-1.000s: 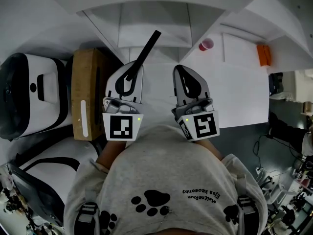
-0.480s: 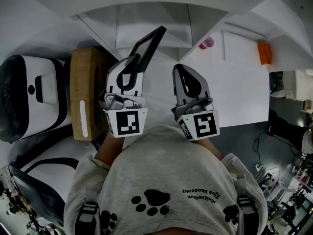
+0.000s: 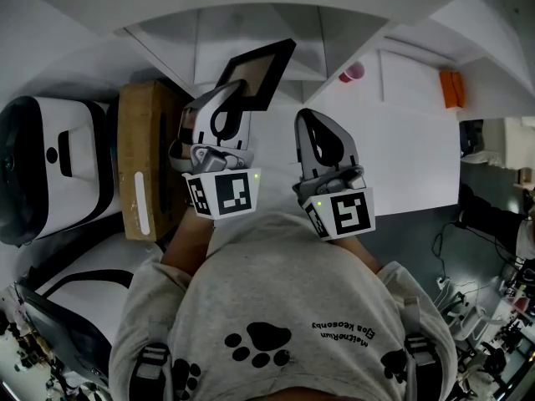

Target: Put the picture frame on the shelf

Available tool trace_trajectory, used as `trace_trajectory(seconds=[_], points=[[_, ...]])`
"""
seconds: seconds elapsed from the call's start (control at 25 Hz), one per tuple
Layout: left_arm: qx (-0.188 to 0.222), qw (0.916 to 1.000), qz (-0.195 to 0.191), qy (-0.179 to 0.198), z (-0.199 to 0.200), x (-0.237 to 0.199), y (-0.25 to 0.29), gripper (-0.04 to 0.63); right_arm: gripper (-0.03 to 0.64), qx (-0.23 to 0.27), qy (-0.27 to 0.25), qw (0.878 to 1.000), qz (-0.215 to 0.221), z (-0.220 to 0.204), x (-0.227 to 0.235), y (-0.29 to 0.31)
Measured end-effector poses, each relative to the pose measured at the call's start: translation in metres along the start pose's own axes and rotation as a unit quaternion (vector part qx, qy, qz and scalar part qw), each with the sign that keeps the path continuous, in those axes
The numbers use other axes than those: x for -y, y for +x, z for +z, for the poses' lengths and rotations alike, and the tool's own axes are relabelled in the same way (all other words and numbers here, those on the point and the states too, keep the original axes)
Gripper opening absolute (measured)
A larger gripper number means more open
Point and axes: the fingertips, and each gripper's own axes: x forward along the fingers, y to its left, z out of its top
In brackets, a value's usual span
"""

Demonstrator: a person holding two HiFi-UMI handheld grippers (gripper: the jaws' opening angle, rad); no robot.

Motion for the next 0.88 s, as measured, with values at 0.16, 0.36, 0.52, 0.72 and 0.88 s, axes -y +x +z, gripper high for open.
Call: trace_trajectory(seconds=[0.16,0.36,0.52,0.72,0.88], points=[[-0.007,0.9997,-0.005,0.024,0.001,0.005,0.010,0.028,0.038,0.000,0.002,1.000,-0.001,0.000,0.002,0.000],[-0.021,0.9977,-0.011,0.063,0.001,0.014,0.021,0.029,0.038,0.000,0.005,1.000,-0.002,-0.001,0.004,0.000],[-0.036,0.9955,-0.021,0.085,-0.001,0.021,0.027,0.029,0.038,-0.002,0.006,1.000,-0.001,-0.002,0.005,0.001],[-0.053,0.9919,-0.031,0.111,-0.006,0.027,0.035,0.029,0.038,-0.006,0.006,1.000,0.010,-0.005,0.003,0.004],[-0.065,0.9871,-0.037,0.142,-0.008,0.031,0.040,0.029,0.038,-0.013,0.006,1.000,0.021,-0.008,0.000,0.008]])
